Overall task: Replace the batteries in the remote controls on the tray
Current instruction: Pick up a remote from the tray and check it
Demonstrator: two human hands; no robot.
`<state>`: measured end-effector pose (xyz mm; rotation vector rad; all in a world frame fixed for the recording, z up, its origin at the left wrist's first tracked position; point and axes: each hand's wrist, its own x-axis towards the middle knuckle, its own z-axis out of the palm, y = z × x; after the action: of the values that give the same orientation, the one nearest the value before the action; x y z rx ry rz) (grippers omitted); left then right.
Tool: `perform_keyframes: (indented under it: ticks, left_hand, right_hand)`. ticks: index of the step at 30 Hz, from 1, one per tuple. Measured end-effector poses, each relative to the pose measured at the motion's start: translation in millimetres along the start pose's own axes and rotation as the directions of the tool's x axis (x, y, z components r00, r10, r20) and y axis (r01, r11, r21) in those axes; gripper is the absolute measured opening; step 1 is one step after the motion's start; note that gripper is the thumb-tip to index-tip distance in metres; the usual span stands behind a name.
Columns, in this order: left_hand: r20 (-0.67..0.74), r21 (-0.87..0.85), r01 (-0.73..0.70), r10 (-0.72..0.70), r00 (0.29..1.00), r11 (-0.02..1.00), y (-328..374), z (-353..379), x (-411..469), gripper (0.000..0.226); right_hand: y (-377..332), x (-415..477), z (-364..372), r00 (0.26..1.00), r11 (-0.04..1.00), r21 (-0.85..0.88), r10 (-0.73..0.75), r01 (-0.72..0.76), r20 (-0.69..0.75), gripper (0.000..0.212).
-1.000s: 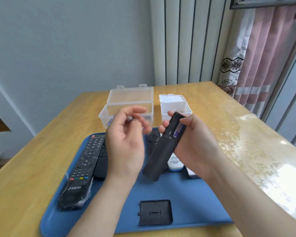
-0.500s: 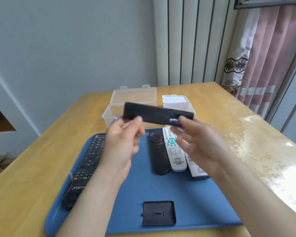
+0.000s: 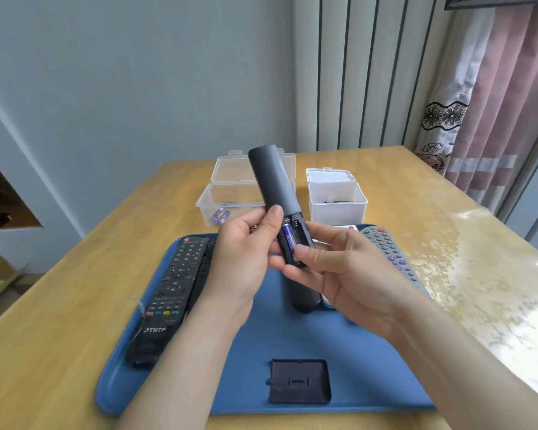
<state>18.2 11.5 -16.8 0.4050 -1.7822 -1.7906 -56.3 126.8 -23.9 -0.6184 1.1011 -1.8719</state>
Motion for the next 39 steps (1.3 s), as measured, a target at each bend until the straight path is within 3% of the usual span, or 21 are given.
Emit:
perform_keyframes:
  ticks: [4,8,14,17,20,23,25,28,31,33,37,39]
  left_hand:
    - [-0.022,-0.139,0.012,-0.015,1.000,0.990,3,3,-3,0.034]
    - [0.012,-0.119,0.020,-0.019,1.000,0.993,0,2,-3,0.025]
    - [-0.069,-0.103,-0.031,0.024,0.997,0.994,-3,-8,4,0.003]
    - [-0.166,-0.237,-0.050,0.010,0.986,0.970,-1,-14,6,0.023]
    - [-0.130,-0.332,-0.040,-0.003,0.992,0.942,2,-23,7,0.010]
    - [-0.048,-0.087,-0.012,0.007,0.999,0.996,4,-27,9,0.009]
    - [-0.076,0.015,-0.046,0.047,0.996,0.999,3,-25,10,0.008]
    - [-0.245,-0.156,-0.132,0.091,0.965,0.979,4,-27,13,0.009]
    - [-0.296,-0.269,-0.169,0.085,0.951,0.948,5,-26,12,0.019]
    - [-0.267,-0.182,-0.167,0.114,0.957,0.969,3,-21,11,0.014]
    - [-0.142,0.204,-0.217,0.248,0.958,0.955,-1,-9,9,0.060]
    - [-0.058,0.286,-0.220,0.246,0.967,0.933,-2,-8,8,0.059]
  right_hand:
    - [-6,-3,0,0.993,1.000,0.009,0.000,-0.001,0.118,0.034]
    - [-7,-4,0,0.997,1.000,-0.023,-0.012,0.014,0.079,0.037]
    - [-9,-2,-1,0.985,0.991,-0.109,-0.093,0.078,-0.145,0.035]
    - [-16,0,-9,0.908,0.970,-0.163,-0.227,0.179,-0.352,0.026]
    - [-23,1,-22,0.824,0.960,-0.114,-0.278,0.255,-0.494,0.023]
    - [-26,2,-30,0.806,0.952,-0.011,-0.266,0.307,-0.529,0.025]
    - [-27,1,-31,0.844,0.966,-0.019,-0.236,0.259,-0.481,0.028]
    - [-27,-1,-27,0.948,0.995,-0.047,-0.100,0.090,-0.301,0.029]
    - [-20,-4,-19,0.992,0.985,-0.169,0.016,-0.037,-0.126,0.026]
    - [-14,-4,-14,0.996,0.975,-0.209,0.059,-0.072,-0.065,0.027]
    - [-6,-1,-6,0.996,0.983,-0.163,0.083,-0.086,-0.027,0.017]
    - [-4,-1,-3,0.997,0.992,-0.100,0.071,-0.073,-0.021,0.016]
